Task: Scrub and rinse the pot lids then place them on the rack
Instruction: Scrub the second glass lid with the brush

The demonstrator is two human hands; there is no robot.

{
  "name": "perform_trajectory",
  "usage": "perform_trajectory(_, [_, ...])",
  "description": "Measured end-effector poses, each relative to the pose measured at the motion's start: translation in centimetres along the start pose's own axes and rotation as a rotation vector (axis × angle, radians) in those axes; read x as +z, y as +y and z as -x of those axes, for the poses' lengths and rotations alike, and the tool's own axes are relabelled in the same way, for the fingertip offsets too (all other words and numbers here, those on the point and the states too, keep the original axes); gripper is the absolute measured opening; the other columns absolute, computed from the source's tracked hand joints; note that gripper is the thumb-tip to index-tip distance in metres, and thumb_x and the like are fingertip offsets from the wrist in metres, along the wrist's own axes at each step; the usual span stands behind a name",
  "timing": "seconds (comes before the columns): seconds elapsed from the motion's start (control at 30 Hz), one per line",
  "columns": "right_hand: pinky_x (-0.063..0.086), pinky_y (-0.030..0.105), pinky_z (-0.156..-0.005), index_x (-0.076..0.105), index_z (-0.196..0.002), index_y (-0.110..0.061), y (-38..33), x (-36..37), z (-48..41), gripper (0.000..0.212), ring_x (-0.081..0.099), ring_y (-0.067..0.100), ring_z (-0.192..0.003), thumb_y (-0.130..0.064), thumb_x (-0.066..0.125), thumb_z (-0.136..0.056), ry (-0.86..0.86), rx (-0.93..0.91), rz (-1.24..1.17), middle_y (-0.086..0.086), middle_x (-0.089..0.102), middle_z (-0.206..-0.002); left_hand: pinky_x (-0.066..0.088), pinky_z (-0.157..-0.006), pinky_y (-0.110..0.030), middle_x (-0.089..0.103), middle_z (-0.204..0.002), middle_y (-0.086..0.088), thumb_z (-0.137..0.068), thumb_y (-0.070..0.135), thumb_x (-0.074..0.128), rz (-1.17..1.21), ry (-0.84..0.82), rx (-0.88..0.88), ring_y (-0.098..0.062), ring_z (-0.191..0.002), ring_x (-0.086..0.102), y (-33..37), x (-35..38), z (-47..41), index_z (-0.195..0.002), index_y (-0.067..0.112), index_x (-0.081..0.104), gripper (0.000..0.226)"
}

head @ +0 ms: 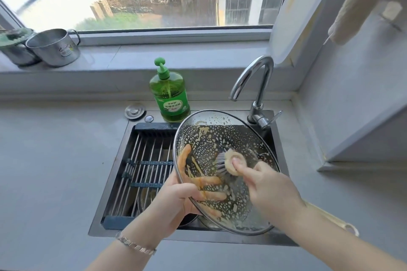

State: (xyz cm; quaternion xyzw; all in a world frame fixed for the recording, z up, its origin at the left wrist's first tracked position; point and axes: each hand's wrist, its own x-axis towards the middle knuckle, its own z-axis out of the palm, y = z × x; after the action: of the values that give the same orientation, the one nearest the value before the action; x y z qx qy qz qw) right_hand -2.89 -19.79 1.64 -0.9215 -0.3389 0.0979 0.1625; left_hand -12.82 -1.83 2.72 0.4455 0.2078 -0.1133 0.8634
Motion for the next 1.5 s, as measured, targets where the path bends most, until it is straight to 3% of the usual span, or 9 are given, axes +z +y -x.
perform_trajectory(0.1, [0.027,0.018,-0.051,0.023,-0.140,-0.052,-0.6,-0.3,-0.9,0.047,0.040,0.010,-0.062,-0.027,0.027,-0.100,-0.090,-0.064,-0.105,-0.009,0.035,-0.077,0.057,-0.063,-0.053,0.063,-0.117,-0.027,-0.063,-0.014,0.045,-0.014,-0.023,0.005,-0.053,-0.098,0.060,0.0,0.2,0.0,-0.137,0.055,0.024,0.103])
perform_trajectory(0.2, [0.031,0.027,-0.060,0.030,-0.138,-0.052,2.4,-0.9,-3.2,0.048,0.049,0.021,-0.079,-0.024,0.030,-0.099,-0.041,0.197,-0.054,-0.004,0.042,-0.083,0.056,-0.064,-0.056,0.059,-0.115,-0.036,-0.062,-0.015,0.045,-0.010,-0.021,0.002,-0.052,-0.093,0.061,0.3,0.5,-0.1,-0.137,0.055,0.022,0.105])
perform_trajectory(0.37, [0.035,0.028,-0.065,0.031,-0.136,-0.053,0.5,-0.4,-1.0,0.046,0.047,0.018,-0.077,-0.025,0.031,-0.100,-0.130,0.012,-0.124,-0.006,0.043,-0.080,0.057,-0.060,-0.054,0.066,-0.106,-0.028,-0.059,-0.015,0.045,-0.042,0.008,-0.017,-0.048,-0.088,0.065,0.4,0.5,-0.6,-0.134,0.056,0.027,0.105])
perform_trajectory(0.73, [0.043,0.033,-0.071,0.033,-0.136,-0.053,3.4,-1.0,-1.8,0.045,0.054,0.023,-0.084,-0.026,0.030,-0.100,-0.128,0.210,-0.054,-0.001,0.051,-0.090,0.057,-0.062,-0.054,0.063,-0.111,-0.031,-0.062,-0.014,0.044,-0.041,-0.016,-0.022,-0.048,-0.089,0.064,0.7,0.6,-0.2,-0.138,0.053,0.023,0.103])
perform_trajectory(0.9, [0.043,0.030,-0.068,0.031,-0.136,-0.054,0.9,-1.1,0.0,0.047,0.053,0.019,-0.082,-0.025,0.033,-0.099,-0.107,0.011,-0.096,-0.004,0.049,-0.085,0.054,-0.065,-0.057,0.063,-0.113,-0.031,-0.062,-0.014,0.044,-0.050,-0.003,-0.029,-0.051,-0.093,0.062,0.5,1.0,-0.3,-0.139,0.052,0.023,0.103])
perform_trajectory(1.07, [0.037,0.031,-0.064,0.036,-0.136,-0.049,3.8,-1.3,-3.1,0.045,0.053,0.024,-0.083,-0.024,0.033,-0.099,-0.019,0.240,-0.064,-0.001,0.055,-0.091,0.055,-0.065,-0.057,0.061,-0.114,-0.033,-0.062,-0.014,0.044,-0.064,-0.039,-0.040,-0.049,-0.091,0.063,0.9,2.0,-0.7,-0.138,0.051,0.024,0.103])
perform_trajectory(1.2, [0.032,0.025,-0.054,0.038,-0.135,-0.048,0.9,-1.4,-1.8,0.048,0.048,0.019,-0.071,-0.019,0.038,-0.097,0.018,0.003,-0.162,-0.006,0.042,-0.074,0.056,-0.063,-0.053,0.061,-0.114,-0.032,-0.062,-0.014,0.043,-0.059,-0.070,-0.060,-0.050,-0.091,0.063,1.1,1.9,-0.7,-0.140,0.049,0.023,0.102])
perform_trajectory(1.33, [0.034,0.030,-0.061,0.046,-0.132,-0.043,3.8,-2.0,-5.2,0.043,0.051,0.023,-0.084,-0.019,0.040,-0.097,0.127,0.265,-0.169,0.002,0.059,-0.094,0.056,-0.062,-0.052,0.058,-0.116,-0.037,-0.063,-0.014,0.041,-0.048,-0.098,-0.063,-0.051,-0.090,0.062,1.0,2.1,-0.4,-0.139,0.048,0.025,0.099])
perform_trajectory(1.5, [0.028,0.018,-0.050,0.043,-0.132,-0.040,-0.2,-1.2,-2.7,0.045,0.038,0.009,-0.061,-0.014,0.045,-0.096,0.087,-0.090,-0.289,-0.007,0.044,-0.071,0.057,-0.061,-0.050,0.059,-0.116,-0.034,-0.063,-0.015,0.039,-0.064,-0.128,-0.096,-0.055,-0.094,0.060,1.0,1.4,-0.4,-0.139,0.045,0.028,0.097])
